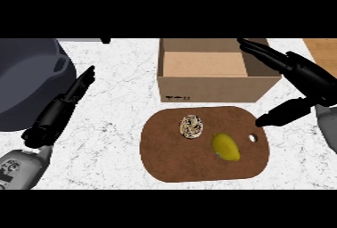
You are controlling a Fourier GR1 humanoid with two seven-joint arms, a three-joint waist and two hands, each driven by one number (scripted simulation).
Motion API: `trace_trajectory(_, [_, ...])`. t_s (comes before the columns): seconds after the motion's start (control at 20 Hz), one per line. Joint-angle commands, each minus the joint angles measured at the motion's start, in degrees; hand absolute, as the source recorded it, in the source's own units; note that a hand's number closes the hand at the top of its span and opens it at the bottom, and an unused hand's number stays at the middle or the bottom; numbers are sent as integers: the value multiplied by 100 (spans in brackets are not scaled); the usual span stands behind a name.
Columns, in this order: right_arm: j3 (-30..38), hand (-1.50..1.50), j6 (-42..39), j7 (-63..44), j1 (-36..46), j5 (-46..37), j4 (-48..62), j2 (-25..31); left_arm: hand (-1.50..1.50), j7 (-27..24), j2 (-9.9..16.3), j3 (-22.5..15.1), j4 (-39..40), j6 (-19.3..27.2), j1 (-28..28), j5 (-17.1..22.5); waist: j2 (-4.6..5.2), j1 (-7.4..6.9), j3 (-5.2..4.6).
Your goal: Pick the cupcake from the cutting board and place it in the cardboard box
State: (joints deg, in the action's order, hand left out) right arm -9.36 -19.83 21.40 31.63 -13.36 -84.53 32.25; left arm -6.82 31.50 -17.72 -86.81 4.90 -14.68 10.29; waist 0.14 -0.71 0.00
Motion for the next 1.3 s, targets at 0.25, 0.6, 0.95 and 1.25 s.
trace_trajectory(0.25, [-1514, -150, -994, -1287, 686, -1439, -830, 247, 0, 17, -151, 111, 192, -23, -128, -106, -35, 66, -12])
trace_trajectory(0.6, [-2326, -150, -1614, -2975, 685, -2070, -1677, -529, 0, -187, -158, 305, 302, -336, 179, -37, -32, 75, -8])
trace_trajectory(0.95, [-2354, -150, -2445, -4086, 678, -2243, -1540, -1376, 0, 29, -250, 494, 20, -477, 91, -282, -20, 47, -2])
trace_trajectory(1.25, [-2271, -150, -2766, -4109, 309, -2617, -1680, -1606, 0, 202, -509, 723, -28, -630, 140, -477, -17, 50, 0])
